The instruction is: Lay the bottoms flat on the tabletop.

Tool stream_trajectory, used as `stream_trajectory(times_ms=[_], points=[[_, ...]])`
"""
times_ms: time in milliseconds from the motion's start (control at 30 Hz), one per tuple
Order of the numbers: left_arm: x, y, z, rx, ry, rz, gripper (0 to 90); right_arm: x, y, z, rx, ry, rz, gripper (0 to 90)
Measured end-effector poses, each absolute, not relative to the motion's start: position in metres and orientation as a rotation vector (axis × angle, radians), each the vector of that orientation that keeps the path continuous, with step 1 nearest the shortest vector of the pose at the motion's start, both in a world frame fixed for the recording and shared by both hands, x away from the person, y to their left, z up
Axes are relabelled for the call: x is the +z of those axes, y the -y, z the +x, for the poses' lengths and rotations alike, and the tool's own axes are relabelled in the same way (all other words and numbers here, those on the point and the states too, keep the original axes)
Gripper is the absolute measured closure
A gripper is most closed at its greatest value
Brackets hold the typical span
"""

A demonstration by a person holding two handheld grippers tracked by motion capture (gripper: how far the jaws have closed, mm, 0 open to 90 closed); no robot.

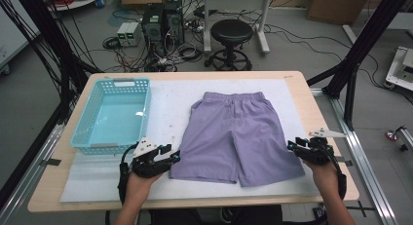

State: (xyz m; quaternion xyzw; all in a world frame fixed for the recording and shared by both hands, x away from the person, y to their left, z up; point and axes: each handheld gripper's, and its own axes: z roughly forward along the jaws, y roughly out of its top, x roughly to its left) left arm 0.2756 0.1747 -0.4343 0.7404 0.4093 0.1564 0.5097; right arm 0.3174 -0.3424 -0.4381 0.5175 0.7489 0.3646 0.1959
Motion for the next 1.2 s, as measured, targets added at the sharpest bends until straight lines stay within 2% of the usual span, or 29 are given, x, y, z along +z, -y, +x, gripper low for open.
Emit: stream_trajectory(times_ms=[67,133,167,200,233,267,567,667,800,967,1200], points=[[-0.434,-0.174,0.276,0.375,-0.984,1.786,53.6,-0.444,0.337,0.333,0.984,-2.140,1.433,60.7],[-0.434,-0.174,0.277,0.375,-0.986,1.781,53.6,-0.449,0.330,0.344,0.956,-2.186,1.408,66.1],[-0.434,-0.175,0.277,0.377,-0.986,1.780,53.6,-0.453,0.324,0.351,0.884,-2.217,1.397,70.3],[-0.434,-0.176,0.277,0.375,-0.990,1.775,53.6,-0.452,0.324,0.354,0.890,-2.205,1.381,83.7],[-0.434,-0.176,0.277,0.377,-0.992,1.775,53.6,-0.451,0.325,0.358,0.878,-2.218,1.387,89.5],[-0.434,-0.177,0.278,0.379,-0.993,1.773,53.6,-0.450,0.326,0.362,0.867,-2.240,1.383,90.0],[-0.437,-0.174,0.279,0.378,-0.992,1.780,53.6,-0.441,0.342,0.379,0.802,-1.914,1.484,89.4],[-0.438,-0.173,0.279,0.377,-0.991,1.789,53.6,-0.440,0.341,0.377,0.827,-1.937,1.479,80.3],[-0.439,-0.172,0.278,0.373,-0.991,1.803,53.5,-0.435,0.345,0.359,0.943,-1.926,1.455,74.1],[-0.441,-0.170,0.273,0.380,-0.995,1.819,53.5,-0.433,0.338,0.331,1.063,-1.967,1.382,72.2],[-0.437,-0.175,0.259,0.393,-1.008,1.775,53.4,-0.424,0.294,0.304,1.199,-2.089,1.210,72.4]])
